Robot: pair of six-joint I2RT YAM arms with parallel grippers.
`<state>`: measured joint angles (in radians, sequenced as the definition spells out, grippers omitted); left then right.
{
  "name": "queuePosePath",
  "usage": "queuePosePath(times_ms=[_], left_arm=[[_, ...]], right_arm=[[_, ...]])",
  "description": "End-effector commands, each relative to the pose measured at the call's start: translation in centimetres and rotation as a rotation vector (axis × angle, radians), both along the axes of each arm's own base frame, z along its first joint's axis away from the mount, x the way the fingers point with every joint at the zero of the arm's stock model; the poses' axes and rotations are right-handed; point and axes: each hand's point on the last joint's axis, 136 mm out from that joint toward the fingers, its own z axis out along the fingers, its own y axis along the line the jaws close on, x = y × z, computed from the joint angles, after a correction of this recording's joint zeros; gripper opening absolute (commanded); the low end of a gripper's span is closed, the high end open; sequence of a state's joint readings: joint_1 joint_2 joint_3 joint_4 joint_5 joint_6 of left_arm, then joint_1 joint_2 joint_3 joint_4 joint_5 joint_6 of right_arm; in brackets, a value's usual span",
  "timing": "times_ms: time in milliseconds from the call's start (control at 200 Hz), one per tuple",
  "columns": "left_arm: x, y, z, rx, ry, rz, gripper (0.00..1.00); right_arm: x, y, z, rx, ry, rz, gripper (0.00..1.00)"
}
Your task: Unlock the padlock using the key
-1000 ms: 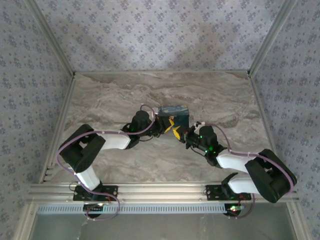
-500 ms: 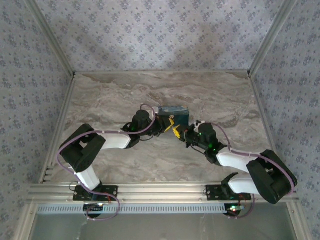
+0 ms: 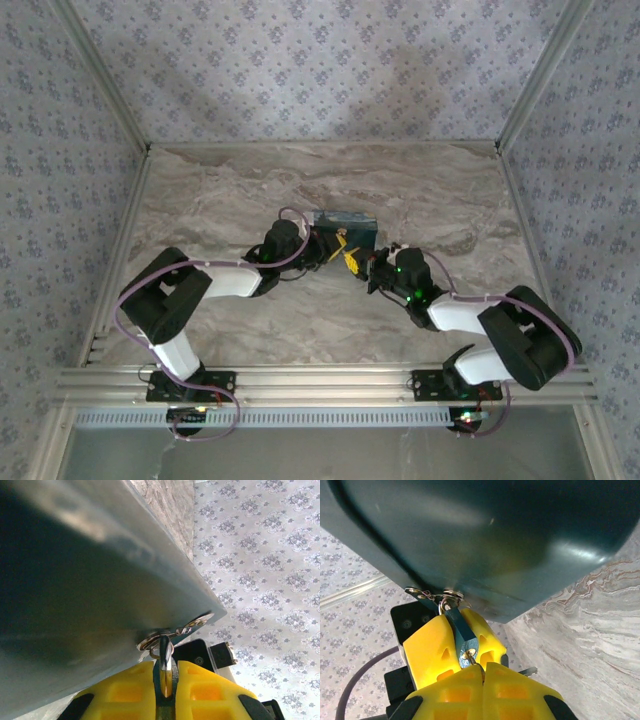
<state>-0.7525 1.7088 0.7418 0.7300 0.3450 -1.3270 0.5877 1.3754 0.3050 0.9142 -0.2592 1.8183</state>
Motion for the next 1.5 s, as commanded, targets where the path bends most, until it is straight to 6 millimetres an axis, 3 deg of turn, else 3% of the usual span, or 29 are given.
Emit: queuePosePath(times_ms=[0, 340, 730, 829, 1004, 1294, 1499], left_arm=[[-2.6, -1.1, -1.0, 0.008, 0.041, -0.116, 0.01], [-2.9, -1.3, -0.7, -0.002, 0.037, -0.136, 0.00], [-2.9, -0.7, -0.6, 0.000, 0.036, -0.123, 0.00], [-2.9, -0.8, -0.6, -0.001, 0.035, -0.124, 0.00], [-3.0, -1.0, -0.7, 0.001, 0.037, -0.131, 0.00], [-3.4, -1.4, -0.4, -0.005, 0.033, -0.148, 0.00], [-3.4, -1.4, 0.0, -0.011, 0.025, -0.151, 0.00]], right_arm=[[2.2, -1.0, 2.5, 0.061, -0.069, -0.115, 0.00], [2.6, -0.9, 3.4, -0.047, -0.142, -0.048, 0.00], [1.6, -1.6, 1.4, -0.324, -0.158, 0.080, 0.00], [1.4, -1.8, 1.4, -0.314, -0.155, 0.071, 0.00], [2.1, -1.4, 3.1, -0.199, -0.178, 0.027, 0.00], [3.6, 0.5, 5.3, 0.016, -0.149, -0.024, 0.00], [3.5, 0.1, 4.1, -0.081, -0.153, -0.026, 0.00]])
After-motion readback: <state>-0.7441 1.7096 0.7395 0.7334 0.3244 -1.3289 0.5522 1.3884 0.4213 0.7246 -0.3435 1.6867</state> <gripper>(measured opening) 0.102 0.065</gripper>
